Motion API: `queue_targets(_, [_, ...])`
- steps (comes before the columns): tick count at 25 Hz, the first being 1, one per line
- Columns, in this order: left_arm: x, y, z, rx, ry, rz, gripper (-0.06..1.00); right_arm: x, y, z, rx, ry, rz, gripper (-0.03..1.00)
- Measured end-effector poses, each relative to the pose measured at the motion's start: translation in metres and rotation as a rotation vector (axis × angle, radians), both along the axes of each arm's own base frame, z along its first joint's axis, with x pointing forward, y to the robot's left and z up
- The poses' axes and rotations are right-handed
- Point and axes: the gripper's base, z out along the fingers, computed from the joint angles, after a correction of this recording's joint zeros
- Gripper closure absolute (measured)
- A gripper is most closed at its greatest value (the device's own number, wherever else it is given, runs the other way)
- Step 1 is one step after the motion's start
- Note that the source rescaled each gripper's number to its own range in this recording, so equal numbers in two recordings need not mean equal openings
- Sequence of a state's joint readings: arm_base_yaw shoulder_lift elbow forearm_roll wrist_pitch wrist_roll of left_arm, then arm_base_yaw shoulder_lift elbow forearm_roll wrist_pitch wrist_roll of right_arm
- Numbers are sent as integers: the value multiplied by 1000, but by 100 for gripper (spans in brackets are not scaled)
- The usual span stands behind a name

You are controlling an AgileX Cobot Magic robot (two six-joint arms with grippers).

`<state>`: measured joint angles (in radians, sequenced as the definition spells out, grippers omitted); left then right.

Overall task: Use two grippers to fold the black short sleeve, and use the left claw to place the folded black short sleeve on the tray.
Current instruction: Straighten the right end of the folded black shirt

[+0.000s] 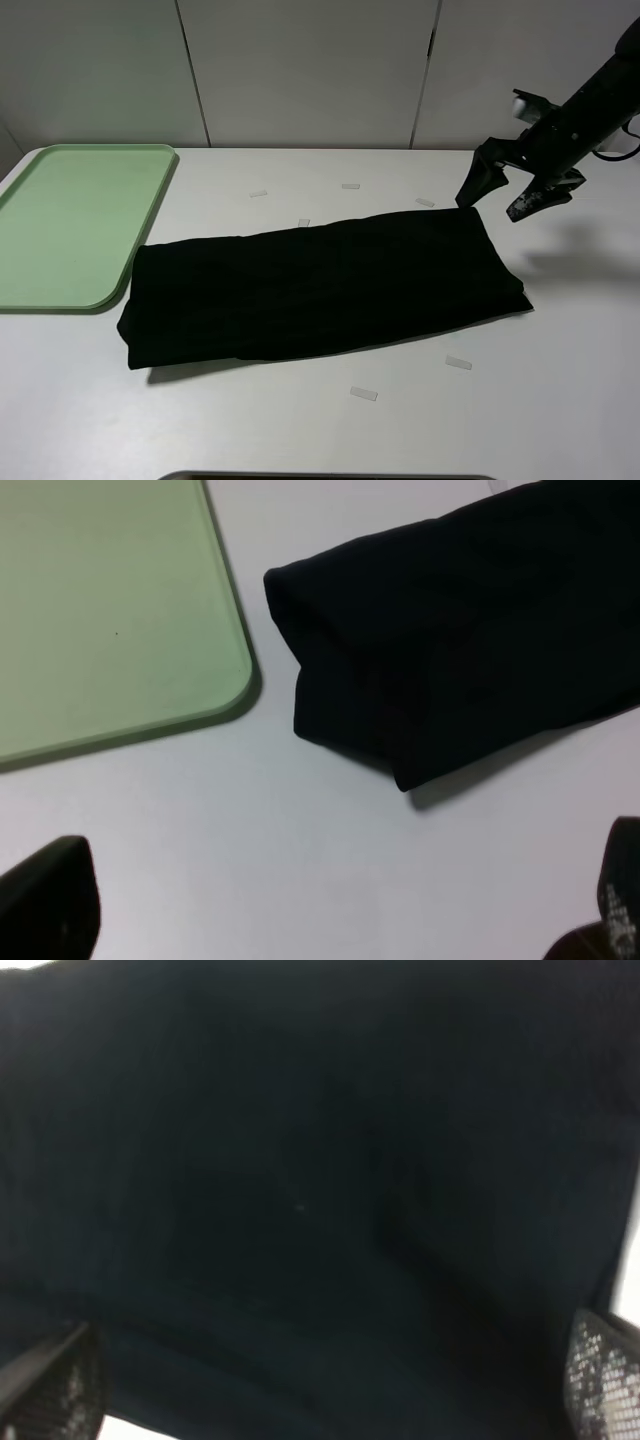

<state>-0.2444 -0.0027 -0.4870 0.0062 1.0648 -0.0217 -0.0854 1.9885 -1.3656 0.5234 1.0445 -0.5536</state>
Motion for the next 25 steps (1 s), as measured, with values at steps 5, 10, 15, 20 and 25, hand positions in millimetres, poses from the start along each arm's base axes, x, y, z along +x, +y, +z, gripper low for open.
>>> queue_targets(5, [0, 0, 0, 0, 0, 0, -6, 2, -20, -11, 23, -24, 44, -3])
queue_targets(10, [0, 0, 0, 0, 0, 0, -6, 4, -26, -32, 37, -15, 96, -3])
queue_targets(15, [0, 0, 0, -1, 0, 1, -6, 6, -27, -64, 36, 44, 99, -3])
queue_targets(20, [0, 0, 0, -1, 0, 1, -6, 7, -28, -78, 29, 68, 104, -3])
queue_targets(25, [0, 0, 0, -1, 0, 1, -6, 9, -25, -78, 33, 66, 107, -3])
